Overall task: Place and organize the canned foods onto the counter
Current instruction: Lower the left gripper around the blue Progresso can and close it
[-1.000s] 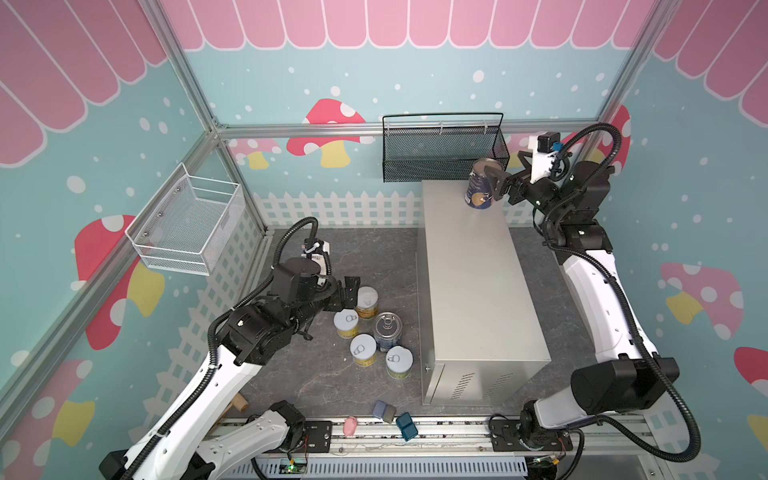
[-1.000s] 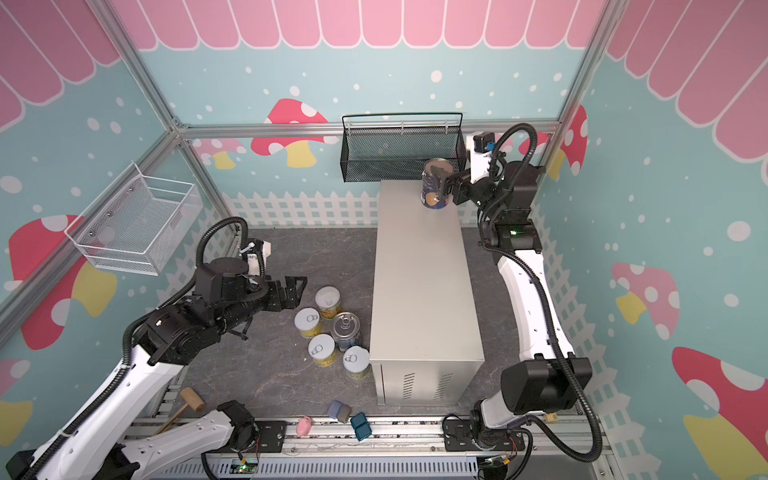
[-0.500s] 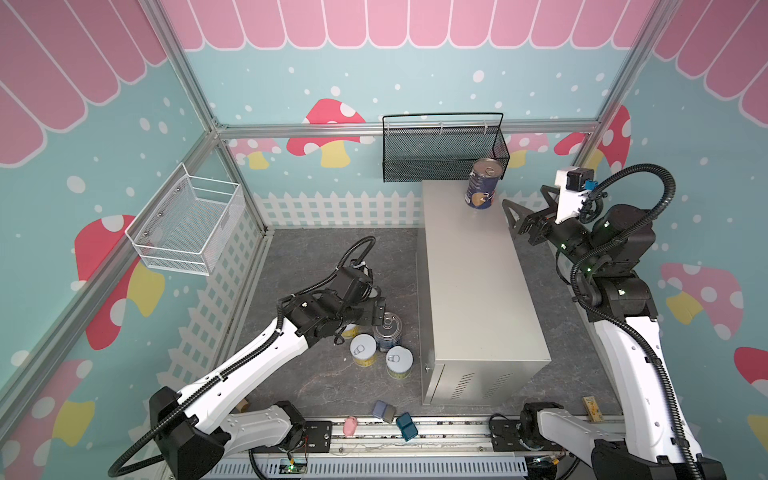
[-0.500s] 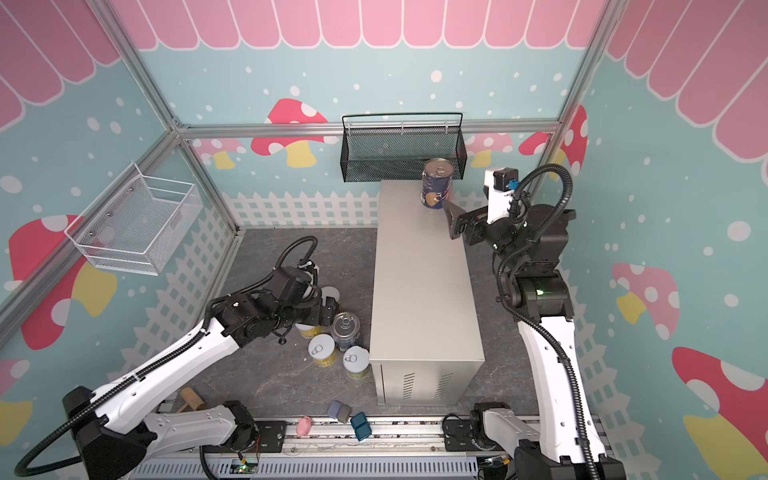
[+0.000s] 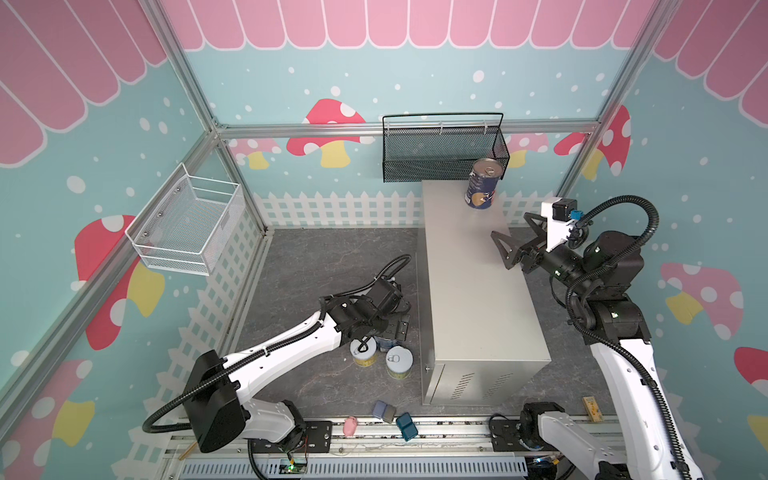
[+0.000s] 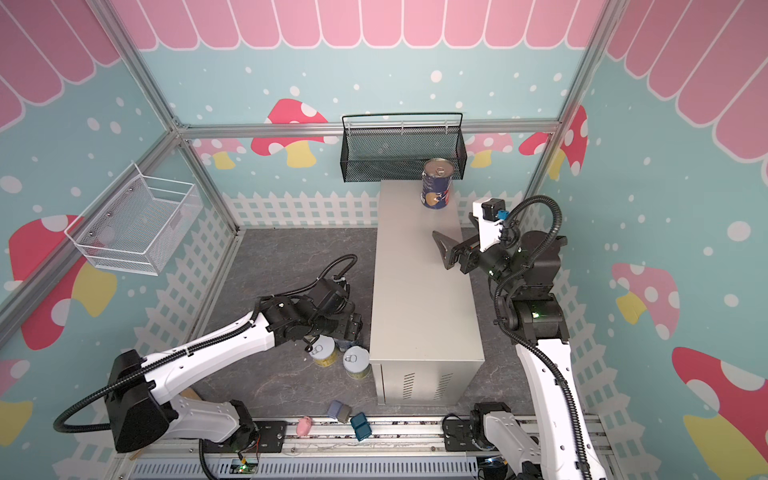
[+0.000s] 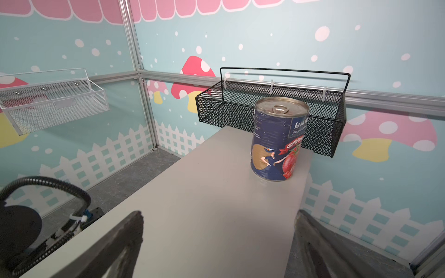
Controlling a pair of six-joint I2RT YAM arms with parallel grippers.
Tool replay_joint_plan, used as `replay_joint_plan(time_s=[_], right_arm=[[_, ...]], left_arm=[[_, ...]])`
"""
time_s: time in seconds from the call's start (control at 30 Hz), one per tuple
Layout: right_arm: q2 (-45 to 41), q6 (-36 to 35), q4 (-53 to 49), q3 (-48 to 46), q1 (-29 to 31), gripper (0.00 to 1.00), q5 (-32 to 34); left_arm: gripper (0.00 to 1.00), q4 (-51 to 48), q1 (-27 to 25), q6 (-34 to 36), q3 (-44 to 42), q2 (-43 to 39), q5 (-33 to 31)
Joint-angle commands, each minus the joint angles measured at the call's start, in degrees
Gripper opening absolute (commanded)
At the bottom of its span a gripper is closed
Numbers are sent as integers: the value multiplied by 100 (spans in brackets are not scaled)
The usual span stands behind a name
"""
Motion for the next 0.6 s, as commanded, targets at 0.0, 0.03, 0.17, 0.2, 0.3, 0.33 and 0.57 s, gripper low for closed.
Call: replay_joint_plan(time_s=[0.0, 0.03, 0.17, 0.2, 0.3, 0.33, 0.57], right_arm=[[-50, -55, 192, -67, 11, 99, -59], [-67, -30, 232, -92, 12, 99, -63], [-112, 15, 314, -191, 11, 99, -53], [-121, 8, 312, -201, 8, 99, -43], [-130, -2, 314, -227, 13, 99, -35], [-136, -18, 320, -247, 8, 99, -34], [-112, -19, 388, -313, 12, 99, -25]], left_arm=[[99, 104, -227, -260, -83, 239, -461], [99, 123, -289, -296, -83, 343, -561], [99, 162, -452, -575, -133, 629, -1002], [99, 183, -457, -635, -148, 660, -1212], [99, 196, -469, -765, -180, 712, -1440], [99, 200, -475, -768, -189, 709, -1496], [99, 108, -491, -757, -210, 388, -1680]])
